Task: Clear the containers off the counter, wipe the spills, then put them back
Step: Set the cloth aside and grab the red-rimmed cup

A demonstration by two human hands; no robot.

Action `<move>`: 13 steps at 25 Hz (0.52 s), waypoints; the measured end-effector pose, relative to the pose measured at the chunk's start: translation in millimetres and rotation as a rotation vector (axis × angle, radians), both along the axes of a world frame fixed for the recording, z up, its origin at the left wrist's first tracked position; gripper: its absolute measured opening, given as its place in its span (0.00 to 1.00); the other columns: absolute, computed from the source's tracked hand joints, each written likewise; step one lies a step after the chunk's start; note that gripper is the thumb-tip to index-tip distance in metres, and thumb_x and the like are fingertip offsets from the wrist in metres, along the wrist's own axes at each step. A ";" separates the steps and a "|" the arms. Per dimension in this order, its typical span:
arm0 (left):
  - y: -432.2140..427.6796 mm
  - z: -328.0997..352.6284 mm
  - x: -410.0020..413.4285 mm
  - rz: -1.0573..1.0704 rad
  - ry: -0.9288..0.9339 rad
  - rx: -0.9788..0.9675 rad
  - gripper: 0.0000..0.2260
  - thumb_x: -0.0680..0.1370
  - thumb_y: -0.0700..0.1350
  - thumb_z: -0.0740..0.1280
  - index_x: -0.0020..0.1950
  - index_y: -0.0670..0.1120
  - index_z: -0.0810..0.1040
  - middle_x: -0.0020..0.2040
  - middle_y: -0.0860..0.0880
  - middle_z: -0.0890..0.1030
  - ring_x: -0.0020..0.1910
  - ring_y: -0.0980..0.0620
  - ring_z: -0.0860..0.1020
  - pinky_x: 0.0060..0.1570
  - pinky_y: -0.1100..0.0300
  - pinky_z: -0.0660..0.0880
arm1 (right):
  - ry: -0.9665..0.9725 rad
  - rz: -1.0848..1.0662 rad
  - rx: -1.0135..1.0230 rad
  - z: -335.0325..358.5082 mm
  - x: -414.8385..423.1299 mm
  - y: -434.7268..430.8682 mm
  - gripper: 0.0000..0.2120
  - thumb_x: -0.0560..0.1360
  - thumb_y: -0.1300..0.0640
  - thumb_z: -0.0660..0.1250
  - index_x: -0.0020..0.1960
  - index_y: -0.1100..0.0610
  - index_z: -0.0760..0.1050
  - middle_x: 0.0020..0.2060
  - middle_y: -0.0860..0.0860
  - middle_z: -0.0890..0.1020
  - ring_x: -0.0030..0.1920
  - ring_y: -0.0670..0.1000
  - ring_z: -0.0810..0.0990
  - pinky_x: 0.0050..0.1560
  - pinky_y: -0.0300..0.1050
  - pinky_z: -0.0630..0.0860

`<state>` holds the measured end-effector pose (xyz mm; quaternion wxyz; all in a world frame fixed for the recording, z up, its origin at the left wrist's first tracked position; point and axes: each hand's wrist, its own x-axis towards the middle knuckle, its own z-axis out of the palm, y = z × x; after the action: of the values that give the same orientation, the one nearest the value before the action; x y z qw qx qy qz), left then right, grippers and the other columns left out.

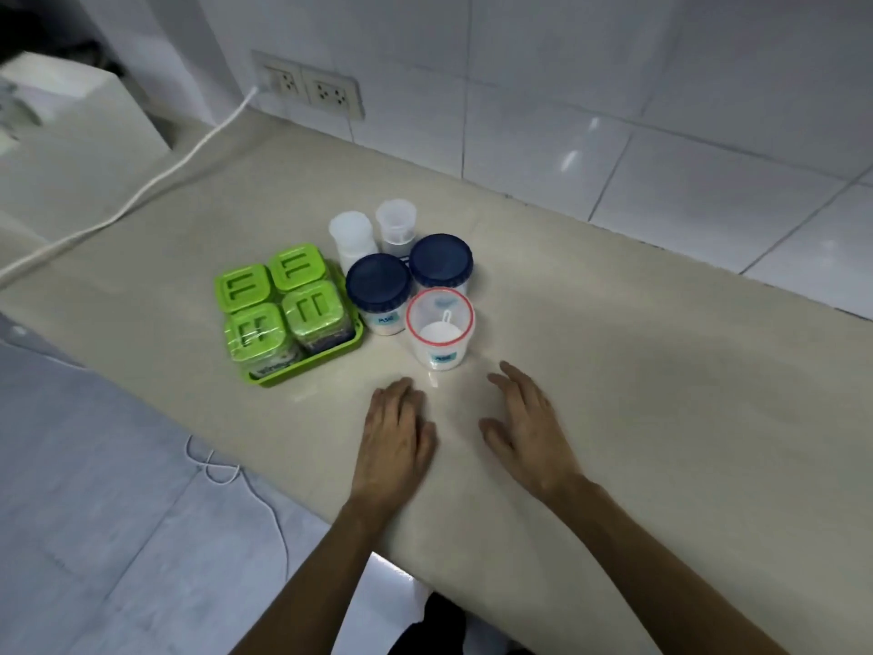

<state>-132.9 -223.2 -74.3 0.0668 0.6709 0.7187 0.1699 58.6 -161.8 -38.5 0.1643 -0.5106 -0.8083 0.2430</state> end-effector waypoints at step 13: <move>1.9 -11.5 -6.3 0.016 -0.021 0.038 0.18 0.77 0.47 0.61 0.63 0.38 0.74 0.65 0.39 0.74 0.67 0.44 0.67 0.72 0.48 0.57 | 0.339 -0.222 0.036 18.9 -64.6 58.8 0.40 0.60 0.48 0.78 0.68 0.53 0.67 0.63 0.50 0.74 0.63 0.50 0.72 0.61 0.48 0.75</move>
<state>-139.2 -221.3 -85.8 0.0602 0.6645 0.7199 0.1914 -6.0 -103.0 -19.6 0.3329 -0.5452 -0.7121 0.2912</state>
